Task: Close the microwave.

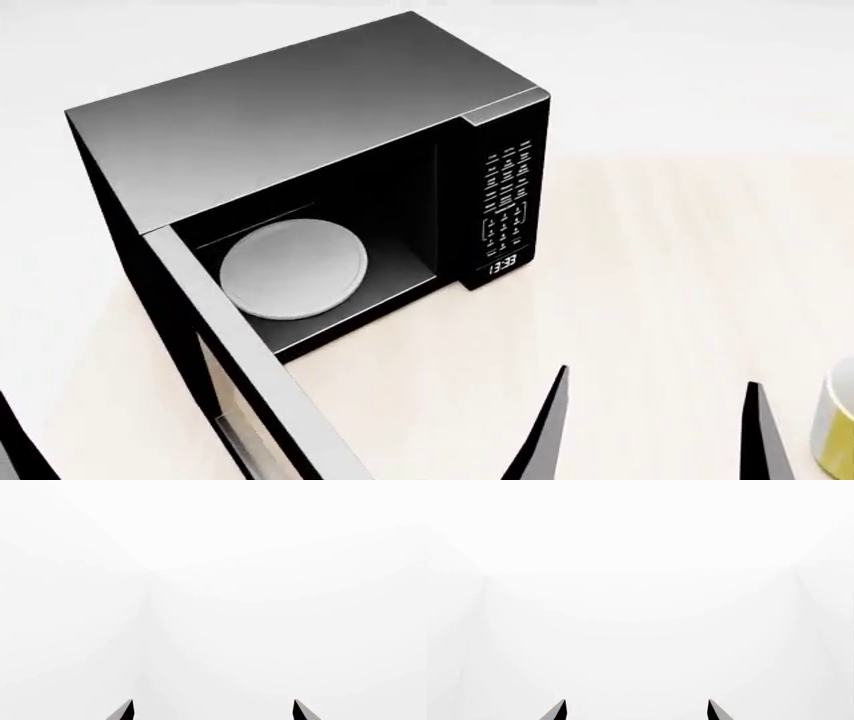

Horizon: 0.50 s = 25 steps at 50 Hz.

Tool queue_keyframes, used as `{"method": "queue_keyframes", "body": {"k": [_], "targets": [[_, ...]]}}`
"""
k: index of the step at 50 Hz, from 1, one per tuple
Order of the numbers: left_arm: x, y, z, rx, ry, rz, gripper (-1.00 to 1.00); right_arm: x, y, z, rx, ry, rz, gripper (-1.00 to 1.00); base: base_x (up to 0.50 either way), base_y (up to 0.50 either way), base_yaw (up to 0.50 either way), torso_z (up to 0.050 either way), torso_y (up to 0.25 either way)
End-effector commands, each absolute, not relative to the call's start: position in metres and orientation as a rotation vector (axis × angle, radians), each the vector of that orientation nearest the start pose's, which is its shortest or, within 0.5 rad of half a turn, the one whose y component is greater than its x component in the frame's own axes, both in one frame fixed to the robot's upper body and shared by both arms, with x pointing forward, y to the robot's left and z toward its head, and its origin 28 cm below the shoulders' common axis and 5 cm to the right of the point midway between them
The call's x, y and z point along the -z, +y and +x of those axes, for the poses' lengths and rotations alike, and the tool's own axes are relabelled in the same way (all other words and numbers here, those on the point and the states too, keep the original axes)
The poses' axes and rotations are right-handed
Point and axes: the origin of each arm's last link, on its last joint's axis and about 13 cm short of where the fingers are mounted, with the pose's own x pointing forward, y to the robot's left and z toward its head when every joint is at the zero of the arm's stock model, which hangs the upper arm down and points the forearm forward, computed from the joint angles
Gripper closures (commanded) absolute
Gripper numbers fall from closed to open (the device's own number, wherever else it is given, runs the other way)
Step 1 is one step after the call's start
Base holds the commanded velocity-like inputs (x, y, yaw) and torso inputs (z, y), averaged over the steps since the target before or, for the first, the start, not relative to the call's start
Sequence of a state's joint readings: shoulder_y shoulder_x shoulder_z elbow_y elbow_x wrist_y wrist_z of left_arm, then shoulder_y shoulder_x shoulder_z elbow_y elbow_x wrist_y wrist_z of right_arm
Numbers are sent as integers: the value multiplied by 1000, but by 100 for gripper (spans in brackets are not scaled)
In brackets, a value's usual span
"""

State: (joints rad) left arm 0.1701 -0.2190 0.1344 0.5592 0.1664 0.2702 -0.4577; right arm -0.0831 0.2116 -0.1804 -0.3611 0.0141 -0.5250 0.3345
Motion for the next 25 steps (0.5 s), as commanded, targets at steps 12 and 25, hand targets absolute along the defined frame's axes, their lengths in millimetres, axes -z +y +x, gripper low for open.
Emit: {"method": "queue_keyframes", "body": {"k": [12,25], "targets": [[-115,210,164,-216,-704,153,-100,-103,-95,182,52,-794,30,-100,456,0,0,0,0],[-134,243,185,140,-519,138,-100,-101,-95,183,61,-770,26,-100,0,0,0,0,0]]}}
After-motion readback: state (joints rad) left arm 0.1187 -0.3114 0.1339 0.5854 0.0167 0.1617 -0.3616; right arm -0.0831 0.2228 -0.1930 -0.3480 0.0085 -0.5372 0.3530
